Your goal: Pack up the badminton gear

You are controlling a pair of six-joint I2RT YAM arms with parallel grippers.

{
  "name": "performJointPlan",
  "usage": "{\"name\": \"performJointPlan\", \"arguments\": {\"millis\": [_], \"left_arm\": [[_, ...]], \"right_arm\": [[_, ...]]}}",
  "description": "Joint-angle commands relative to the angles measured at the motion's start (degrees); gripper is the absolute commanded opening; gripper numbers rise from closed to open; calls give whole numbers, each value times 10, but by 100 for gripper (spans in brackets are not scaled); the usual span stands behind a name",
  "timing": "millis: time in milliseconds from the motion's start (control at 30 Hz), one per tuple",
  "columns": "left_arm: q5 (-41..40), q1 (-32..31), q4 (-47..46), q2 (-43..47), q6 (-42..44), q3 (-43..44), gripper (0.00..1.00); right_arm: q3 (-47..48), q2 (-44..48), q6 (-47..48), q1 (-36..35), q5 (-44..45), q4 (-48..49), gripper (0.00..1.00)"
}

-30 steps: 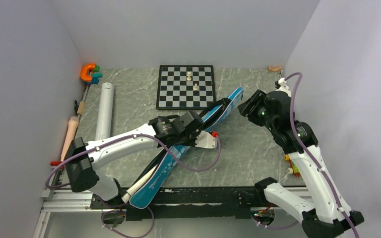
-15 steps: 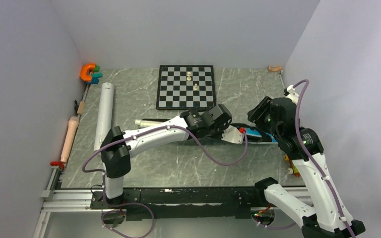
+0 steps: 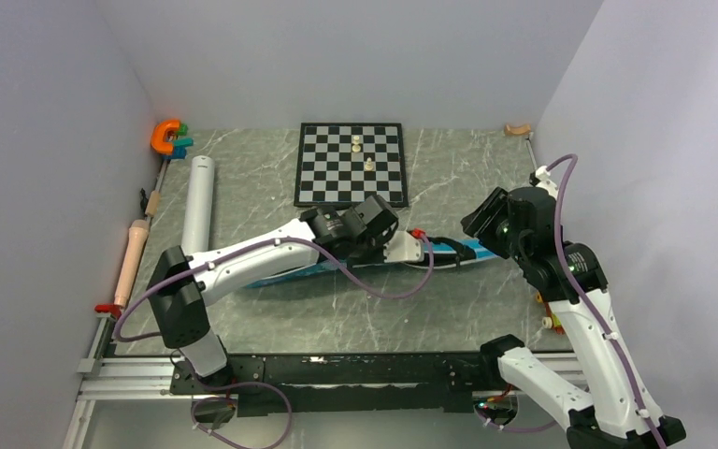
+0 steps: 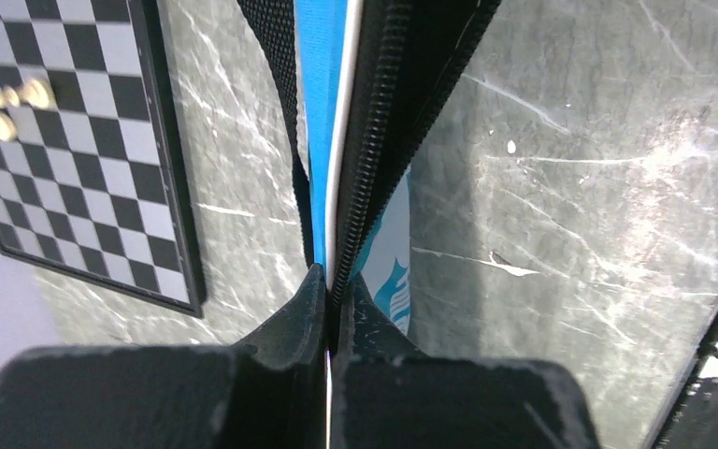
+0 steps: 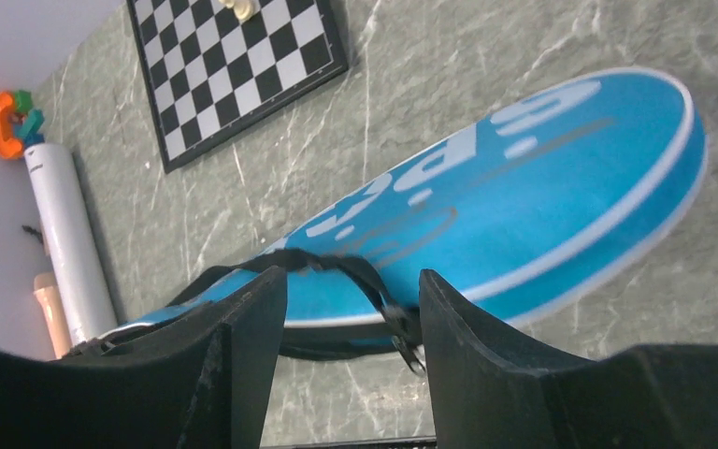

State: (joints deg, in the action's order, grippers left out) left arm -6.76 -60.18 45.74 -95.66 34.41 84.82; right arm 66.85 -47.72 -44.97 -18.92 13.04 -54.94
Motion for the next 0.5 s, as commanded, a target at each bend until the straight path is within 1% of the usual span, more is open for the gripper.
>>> {"name": "performJointPlan", "arguments": {"millis": [0,67,167,333,467], "left_arm": [[32,37,14,39,-93,25,0],[21,45,-3,51,-99,4,0],[15,48,-18,65,-102,-29,0],[23,57,-29,75,-108,-52,0],[34,67,-30,79,-113,-49,0]], "right_arm": [[13,-12,3,2,-45,1,58],[25,-19,3,2,-57,0,57],[19,-18,-4,2,-81,2,57],[-26,1,-14,2,-126,6,57],[-94,18,-31,5,-222,75,61]]}}
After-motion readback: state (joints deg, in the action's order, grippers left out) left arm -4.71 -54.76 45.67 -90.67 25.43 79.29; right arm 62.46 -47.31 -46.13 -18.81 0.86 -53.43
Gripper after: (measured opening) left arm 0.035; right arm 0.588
